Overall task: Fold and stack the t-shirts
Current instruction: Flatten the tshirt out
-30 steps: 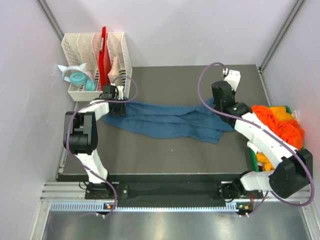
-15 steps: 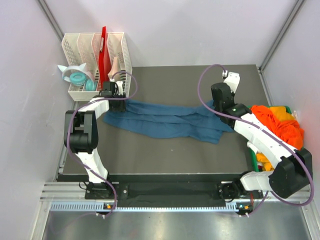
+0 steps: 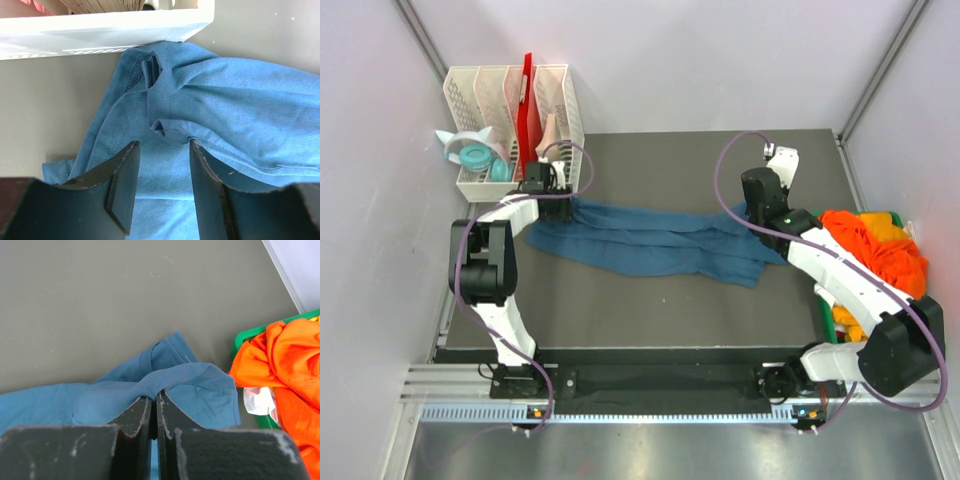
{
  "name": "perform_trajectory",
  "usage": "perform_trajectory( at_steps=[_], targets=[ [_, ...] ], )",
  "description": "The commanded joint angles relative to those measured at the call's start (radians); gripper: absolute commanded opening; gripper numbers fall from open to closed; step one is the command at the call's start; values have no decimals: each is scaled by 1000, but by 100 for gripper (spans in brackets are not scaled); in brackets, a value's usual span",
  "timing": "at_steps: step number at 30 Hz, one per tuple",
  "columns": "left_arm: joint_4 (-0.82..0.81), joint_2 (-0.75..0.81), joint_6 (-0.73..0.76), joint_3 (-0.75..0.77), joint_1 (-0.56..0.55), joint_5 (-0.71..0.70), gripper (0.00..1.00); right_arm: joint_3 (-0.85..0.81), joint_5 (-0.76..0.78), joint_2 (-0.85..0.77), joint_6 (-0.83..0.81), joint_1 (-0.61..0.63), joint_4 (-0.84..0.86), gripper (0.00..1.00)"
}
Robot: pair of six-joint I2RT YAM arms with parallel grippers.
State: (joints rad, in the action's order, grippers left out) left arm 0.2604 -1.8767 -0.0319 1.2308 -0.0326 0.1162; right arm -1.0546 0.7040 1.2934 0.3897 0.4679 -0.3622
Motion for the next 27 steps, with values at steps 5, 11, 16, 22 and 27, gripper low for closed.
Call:
perform_trajectory(
  at_steps=[5,11,16,22,27],
  targets=[
    [-36,71,-31,27,0,28,52,-15,-9,-6,11,-5,35,0],
    [-41,68,-43,33,-1,40,53,-16,-8,-8,8,-3,34,0],
    [-44,34,-48,53,0,36,53,-8,-6,-13,8,-2,32,0],
    [-44,-21,-48,97,-7,39,52,-2,-9,-8,17,-2,29,0],
    [-27,-47,-46,108,-10,30,50,-2,-3,-14,17,-2,26,0]
  ],
)
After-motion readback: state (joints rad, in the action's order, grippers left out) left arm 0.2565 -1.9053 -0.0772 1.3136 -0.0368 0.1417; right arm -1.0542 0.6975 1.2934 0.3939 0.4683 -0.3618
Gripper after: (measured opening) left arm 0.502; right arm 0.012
